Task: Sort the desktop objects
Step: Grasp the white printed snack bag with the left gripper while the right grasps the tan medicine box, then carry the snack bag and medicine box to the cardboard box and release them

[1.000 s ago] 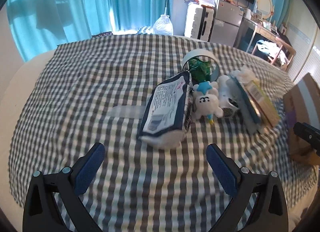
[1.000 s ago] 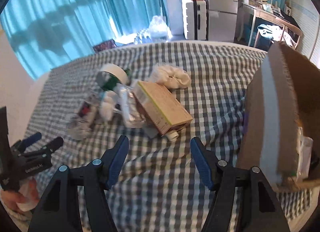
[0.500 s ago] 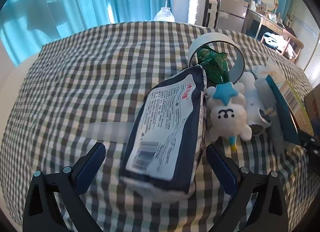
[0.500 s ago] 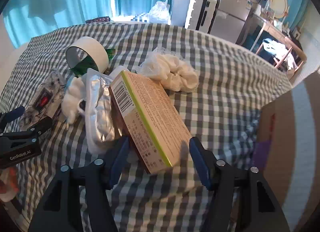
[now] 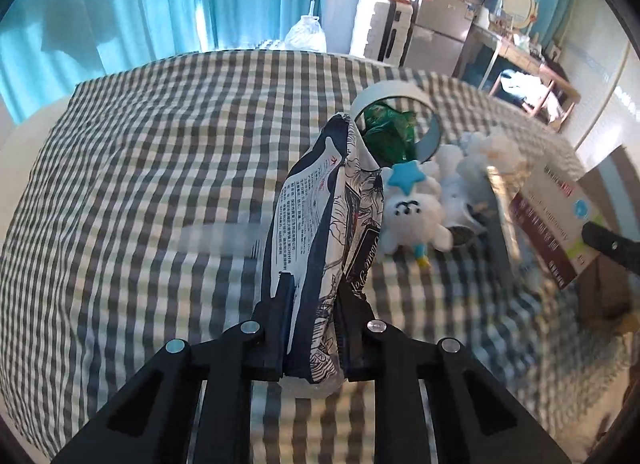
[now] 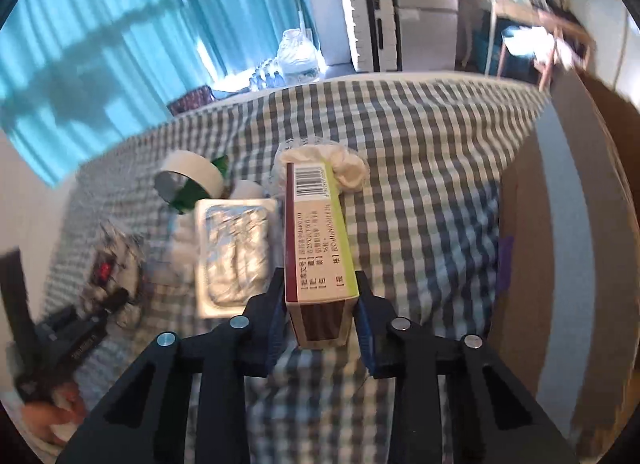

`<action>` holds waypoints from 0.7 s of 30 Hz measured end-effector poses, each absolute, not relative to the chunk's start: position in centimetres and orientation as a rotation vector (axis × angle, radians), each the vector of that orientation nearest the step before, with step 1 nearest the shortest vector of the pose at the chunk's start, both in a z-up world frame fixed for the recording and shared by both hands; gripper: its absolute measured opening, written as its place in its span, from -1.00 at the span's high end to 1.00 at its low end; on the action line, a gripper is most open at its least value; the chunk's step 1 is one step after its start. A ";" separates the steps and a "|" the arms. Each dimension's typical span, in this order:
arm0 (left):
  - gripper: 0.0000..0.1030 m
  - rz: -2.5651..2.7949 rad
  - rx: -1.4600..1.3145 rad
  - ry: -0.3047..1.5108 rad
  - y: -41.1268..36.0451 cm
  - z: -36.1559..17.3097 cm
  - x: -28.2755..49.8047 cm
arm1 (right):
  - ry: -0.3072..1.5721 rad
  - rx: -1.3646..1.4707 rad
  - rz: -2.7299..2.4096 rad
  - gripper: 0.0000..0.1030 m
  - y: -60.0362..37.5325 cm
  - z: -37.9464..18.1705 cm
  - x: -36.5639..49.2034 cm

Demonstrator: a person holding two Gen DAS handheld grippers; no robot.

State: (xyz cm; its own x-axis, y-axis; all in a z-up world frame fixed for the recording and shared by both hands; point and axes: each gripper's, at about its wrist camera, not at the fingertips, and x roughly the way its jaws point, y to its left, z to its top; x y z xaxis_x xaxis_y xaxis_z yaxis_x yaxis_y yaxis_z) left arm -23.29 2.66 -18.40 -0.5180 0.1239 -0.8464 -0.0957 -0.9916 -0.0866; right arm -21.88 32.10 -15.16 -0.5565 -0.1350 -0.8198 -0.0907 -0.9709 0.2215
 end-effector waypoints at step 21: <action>0.63 2.681 -1.336 -0.122 -1.8 -8.1 -11.9 | -0.558 1.344 -2.596 0.43 27.0 -10.1 -9.1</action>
